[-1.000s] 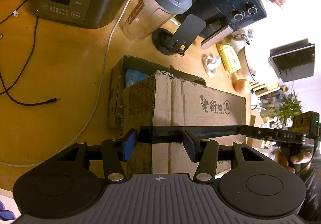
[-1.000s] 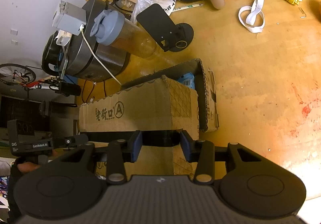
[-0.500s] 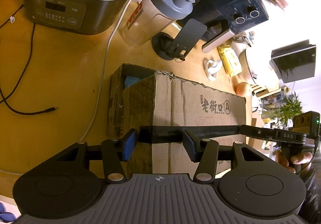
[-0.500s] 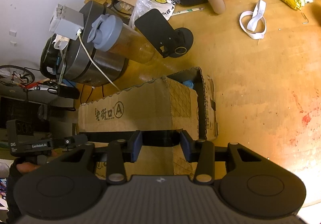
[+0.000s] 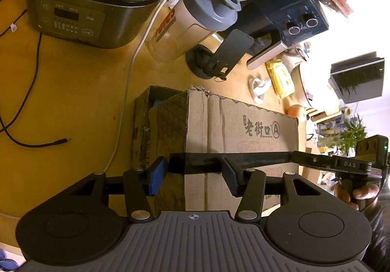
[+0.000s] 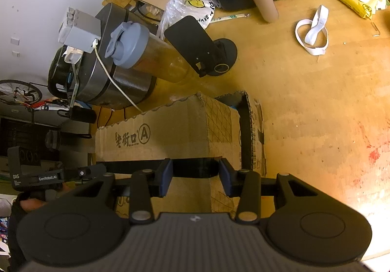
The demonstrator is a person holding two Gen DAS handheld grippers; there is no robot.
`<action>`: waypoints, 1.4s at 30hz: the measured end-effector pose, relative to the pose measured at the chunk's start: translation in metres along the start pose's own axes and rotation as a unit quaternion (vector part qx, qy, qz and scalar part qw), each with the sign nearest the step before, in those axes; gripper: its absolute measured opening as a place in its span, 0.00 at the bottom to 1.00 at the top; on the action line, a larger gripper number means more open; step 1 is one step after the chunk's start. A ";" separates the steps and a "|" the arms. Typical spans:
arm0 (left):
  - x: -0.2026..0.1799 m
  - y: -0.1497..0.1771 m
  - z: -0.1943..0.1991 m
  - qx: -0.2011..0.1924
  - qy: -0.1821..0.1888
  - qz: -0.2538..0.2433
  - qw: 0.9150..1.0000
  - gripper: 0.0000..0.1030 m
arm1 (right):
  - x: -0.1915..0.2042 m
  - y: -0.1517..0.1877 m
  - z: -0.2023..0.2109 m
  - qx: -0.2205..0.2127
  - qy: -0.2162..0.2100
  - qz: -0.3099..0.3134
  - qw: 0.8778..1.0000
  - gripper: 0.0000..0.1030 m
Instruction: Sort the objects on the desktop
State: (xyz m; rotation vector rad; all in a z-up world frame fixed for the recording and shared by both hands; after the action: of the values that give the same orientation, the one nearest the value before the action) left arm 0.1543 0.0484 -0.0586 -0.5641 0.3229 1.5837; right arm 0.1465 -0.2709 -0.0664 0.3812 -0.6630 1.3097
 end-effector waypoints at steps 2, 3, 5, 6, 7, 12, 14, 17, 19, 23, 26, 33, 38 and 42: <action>0.000 -0.002 0.000 -0.001 0.000 0.000 1.000 0.48 | 0.000 -0.002 0.000 0.000 0.000 0.000 1.000 0.36; 0.000 -0.003 0.000 -0.001 0.000 0.000 1.000 0.48 | 0.000 -0.003 -0.001 -0.001 0.000 0.000 1.000 0.36; 0.000 -0.004 -0.001 -0.002 -0.001 0.000 1.000 0.48 | 0.000 -0.005 -0.001 -0.001 0.000 0.000 1.000 0.36; 0.000 -0.006 -0.001 -0.003 -0.001 0.000 1.000 0.48 | 0.000 -0.006 -0.001 -0.001 0.001 0.000 1.000 0.36; 0.000 -0.007 0.000 -0.003 -0.001 0.000 1.000 0.48 | 0.000 -0.007 -0.002 -0.002 0.001 0.001 1.000 0.36; 0.000 -0.012 -0.002 -0.004 0.000 -0.002 1.000 0.48 | 0.001 -0.012 -0.003 -0.003 0.001 0.001 1.000 0.36; 0.000 -0.013 -0.002 -0.004 0.000 -0.002 1.000 0.48 | 0.001 -0.014 -0.003 -0.003 0.001 0.001 1.000 0.36; -0.001 -0.016 -0.004 -0.005 0.001 -0.003 1.000 0.48 | 0.000 -0.015 -0.003 -0.005 0.002 0.000 1.000 0.36; -0.002 -0.018 -0.005 -0.005 0.001 -0.003 1.000 0.47 | 0.000 -0.017 -0.003 -0.005 0.001 0.000 1.000 0.36; -0.002 -0.020 -0.006 -0.007 0.001 -0.004 1.000 0.48 | -0.001 -0.019 -0.003 -0.006 0.002 0.001 1.000 0.36; -0.002 -0.022 -0.006 -0.007 0.001 -0.004 1.000 0.48 | -0.001 -0.021 -0.004 -0.006 0.002 0.002 1.000 0.36; -0.002 -0.024 -0.006 -0.008 0.000 -0.004 1.000 0.48 | -0.001 -0.025 -0.004 -0.006 0.002 0.003 1.000 0.36; 0.000 -0.023 -0.004 -0.008 0.001 -0.001 1.000 0.48 | -0.001 -0.025 -0.005 -0.007 0.002 0.003 1.000 0.36; 0.000 -0.024 -0.005 -0.009 0.001 0.001 1.000 0.48 | -0.001 -0.026 -0.005 -0.007 0.003 0.002 1.000 0.36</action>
State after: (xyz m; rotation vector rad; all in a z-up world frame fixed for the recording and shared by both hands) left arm 0.1783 0.0482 -0.0599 -0.5793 0.3116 1.5887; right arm 0.1726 -0.2746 -0.0683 0.3651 -0.6685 1.3089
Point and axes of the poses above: each gripper's, at about its wrist camera, not at the fingertips, and z roughly against the way its jaws point, x to its left, y to its underside, the point moved 6 cm from there along -z, roughly the way its jaws point, and after that the axes turned 2 degrees about -y, right-handed, at the moved point
